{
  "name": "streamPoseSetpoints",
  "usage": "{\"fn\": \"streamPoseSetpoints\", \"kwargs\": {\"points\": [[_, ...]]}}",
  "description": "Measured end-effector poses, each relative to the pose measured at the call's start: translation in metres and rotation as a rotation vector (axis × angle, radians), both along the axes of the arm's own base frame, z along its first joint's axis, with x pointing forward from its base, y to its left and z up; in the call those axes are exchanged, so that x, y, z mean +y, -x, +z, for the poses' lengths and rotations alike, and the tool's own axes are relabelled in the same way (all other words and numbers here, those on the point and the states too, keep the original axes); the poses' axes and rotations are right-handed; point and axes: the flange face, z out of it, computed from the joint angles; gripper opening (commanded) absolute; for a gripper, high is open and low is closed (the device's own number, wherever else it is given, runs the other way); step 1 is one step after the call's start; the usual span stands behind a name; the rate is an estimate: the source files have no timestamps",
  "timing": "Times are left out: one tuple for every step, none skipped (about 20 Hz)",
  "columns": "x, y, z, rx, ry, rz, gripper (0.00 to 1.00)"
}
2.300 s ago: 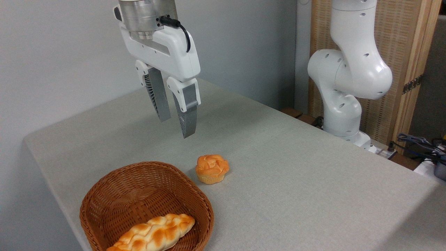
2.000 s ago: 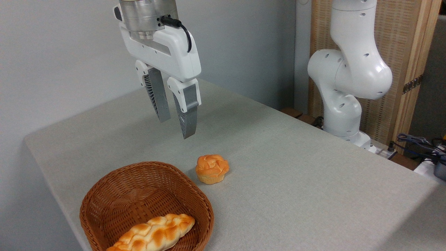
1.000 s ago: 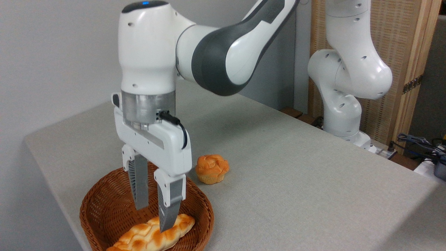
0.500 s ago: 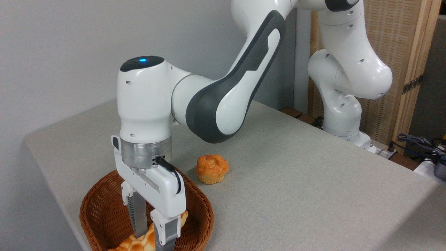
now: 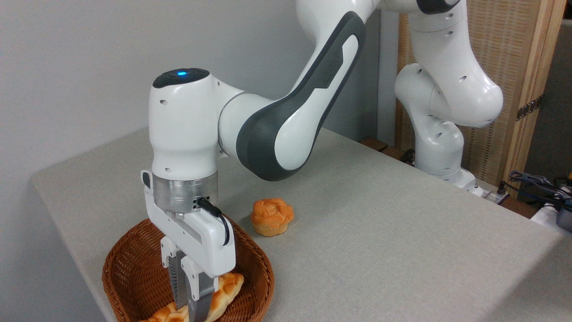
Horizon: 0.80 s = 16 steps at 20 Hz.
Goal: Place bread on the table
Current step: 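Lift the braided loaf out of the basket and carry it beside the orange bun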
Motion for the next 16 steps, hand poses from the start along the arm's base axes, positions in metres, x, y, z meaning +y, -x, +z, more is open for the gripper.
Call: {"fn": "streamPoseSetpoints", "kwargs": {"points": [[0.000, 0.000, 0.001, -0.002, 0.004, 0.003, 0.06], [0.000, 0.000, 0.003, -0.001, 0.016, 0.011, 0.06], [0.001, 0.000, 0.004, 0.002, 0.032, 0.021, 0.06], [0.002, 0.001, 0.006, 0.010, 0.044, 0.030, 0.06], [0.002, 0.003, 0.008, 0.020, 0.052, 0.035, 0.06], [0.003, 0.004, 0.012, 0.029, 0.058, 0.039, 0.06], [0.003, 0.006, 0.018, 0.041, 0.066, 0.043, 0.06], [0.002, 0.008, 0.022, 0.045, 0.070, 0.045, 0.06], [0.002, 0.010, 0.029, 0.042, 0.079, 0.048, 0.06], [0.002, 0.011, 0.038, 0.031, 0.098, 0.056, 0.06], [0.002, 0.013, 0.050, 0.011, 0.130, 0.070, 0.06], [0.004, 0.015, 0.063, -0.011, 0.166, 0.090, 0.07], [0.010, 0.019, 0.079, -0.038, 0.210, 0.117, 0.07], [0.017, 0.024, 0.099, -0.073, 0.265, 0.149, 0.08], [0.023, 0.029, 0.114, -0.096, 0.301, 0.169, 0.08], [0.030, 0.036, 0.129, -0.106, 0.329, 0.184, 0.09]]}}
